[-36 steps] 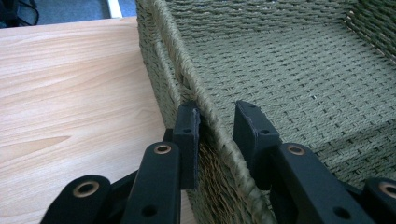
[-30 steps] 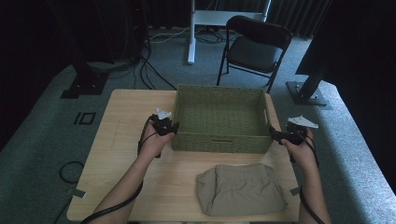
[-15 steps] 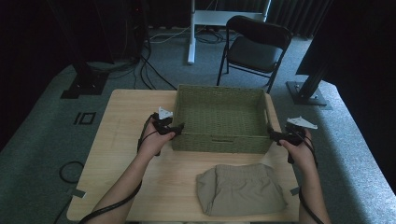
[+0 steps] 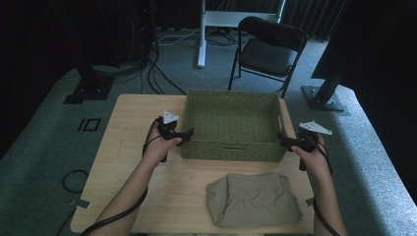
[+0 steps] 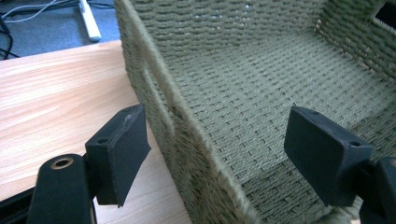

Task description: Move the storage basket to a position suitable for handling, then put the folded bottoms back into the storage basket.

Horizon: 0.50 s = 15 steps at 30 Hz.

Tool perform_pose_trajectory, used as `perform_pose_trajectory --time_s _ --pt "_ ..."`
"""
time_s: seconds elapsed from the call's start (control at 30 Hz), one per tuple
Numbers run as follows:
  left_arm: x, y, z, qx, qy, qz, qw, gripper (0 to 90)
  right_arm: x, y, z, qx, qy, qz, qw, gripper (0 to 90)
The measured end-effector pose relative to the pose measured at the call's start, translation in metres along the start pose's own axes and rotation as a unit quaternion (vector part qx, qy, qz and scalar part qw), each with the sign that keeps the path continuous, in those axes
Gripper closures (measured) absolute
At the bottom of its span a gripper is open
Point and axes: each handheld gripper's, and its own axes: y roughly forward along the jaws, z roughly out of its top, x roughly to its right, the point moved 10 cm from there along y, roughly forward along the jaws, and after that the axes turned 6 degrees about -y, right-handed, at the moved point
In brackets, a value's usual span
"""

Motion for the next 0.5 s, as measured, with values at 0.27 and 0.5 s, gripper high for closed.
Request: perform_pose_trajectory --time_s 0.27,0.5 --pt "0.002 -0.015 0.011 0.023 0.002 -0.016 0.9996 19.6 -0.015 -0.006 0.008 0.014 -0.005 0.016 0.9998 12.8" --pt "0.027 -0.031 0.014 0.028 0.019 -0.045 0.9984 19.5 -0.027 -0.018 0.012 0.022 -0.015 0.03 0.9992 12.8"
